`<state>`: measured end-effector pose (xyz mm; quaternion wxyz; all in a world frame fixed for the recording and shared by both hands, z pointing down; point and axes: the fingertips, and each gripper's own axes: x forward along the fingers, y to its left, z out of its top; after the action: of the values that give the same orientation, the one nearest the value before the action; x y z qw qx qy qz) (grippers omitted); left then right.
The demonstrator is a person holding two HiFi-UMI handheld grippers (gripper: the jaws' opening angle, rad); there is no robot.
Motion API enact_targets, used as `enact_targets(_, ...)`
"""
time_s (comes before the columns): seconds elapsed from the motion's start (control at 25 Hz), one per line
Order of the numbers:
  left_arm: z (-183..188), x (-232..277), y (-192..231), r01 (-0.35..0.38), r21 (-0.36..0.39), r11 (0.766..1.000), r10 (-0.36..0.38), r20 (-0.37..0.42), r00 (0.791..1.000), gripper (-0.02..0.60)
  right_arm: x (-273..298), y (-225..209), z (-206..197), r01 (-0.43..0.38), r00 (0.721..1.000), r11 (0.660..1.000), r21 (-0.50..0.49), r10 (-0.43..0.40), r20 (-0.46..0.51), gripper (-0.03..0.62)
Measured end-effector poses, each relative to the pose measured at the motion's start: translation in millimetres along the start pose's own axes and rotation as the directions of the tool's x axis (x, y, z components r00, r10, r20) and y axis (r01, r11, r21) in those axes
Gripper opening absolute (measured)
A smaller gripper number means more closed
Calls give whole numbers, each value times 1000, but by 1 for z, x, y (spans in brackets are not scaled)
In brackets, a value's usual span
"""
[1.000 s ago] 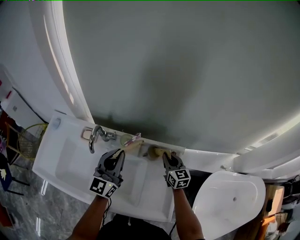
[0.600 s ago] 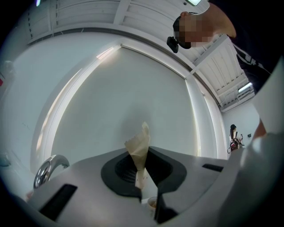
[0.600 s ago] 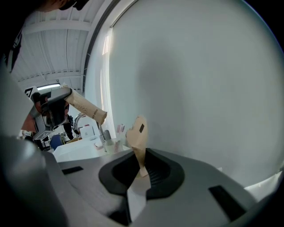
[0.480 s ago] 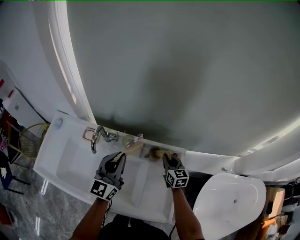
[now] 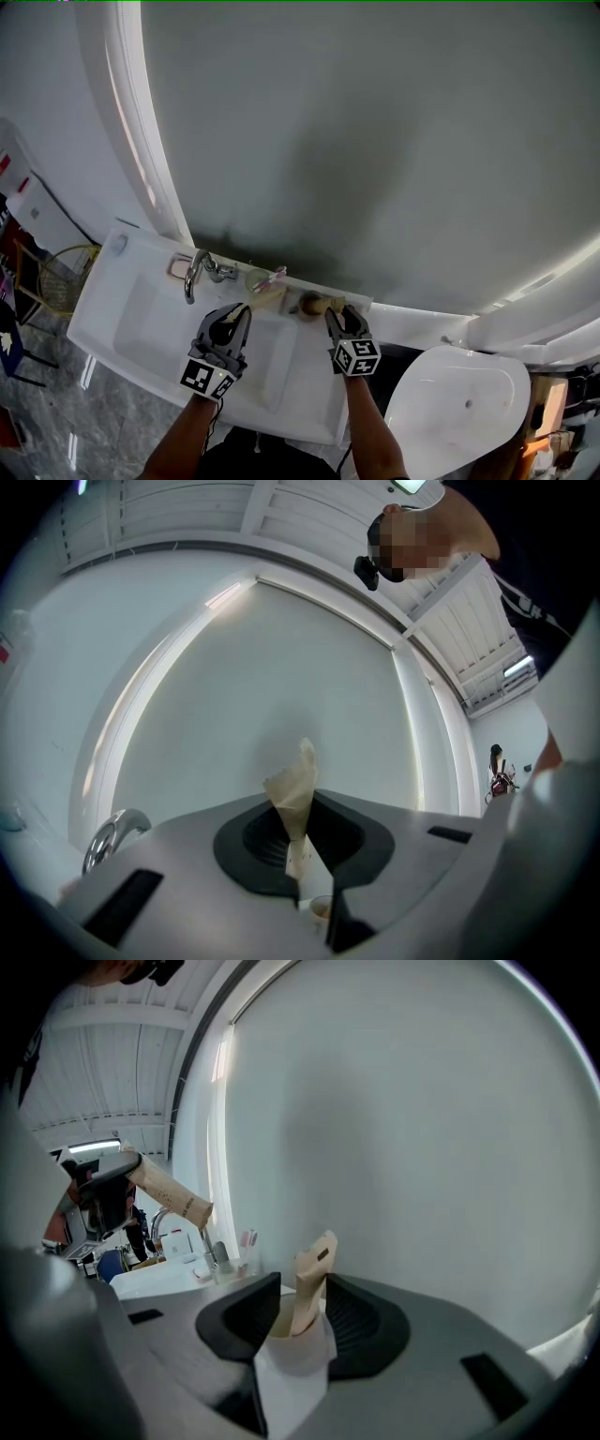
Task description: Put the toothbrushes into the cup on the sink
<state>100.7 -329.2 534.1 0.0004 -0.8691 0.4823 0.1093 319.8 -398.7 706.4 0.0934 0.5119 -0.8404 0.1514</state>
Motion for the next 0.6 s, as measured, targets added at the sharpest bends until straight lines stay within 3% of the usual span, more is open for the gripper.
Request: enact_targets(0.6,15,-3,-11,3,-16,1000,-2,18,1000,44,-56,-2,61,53,986,999,-7,-51,161,184)
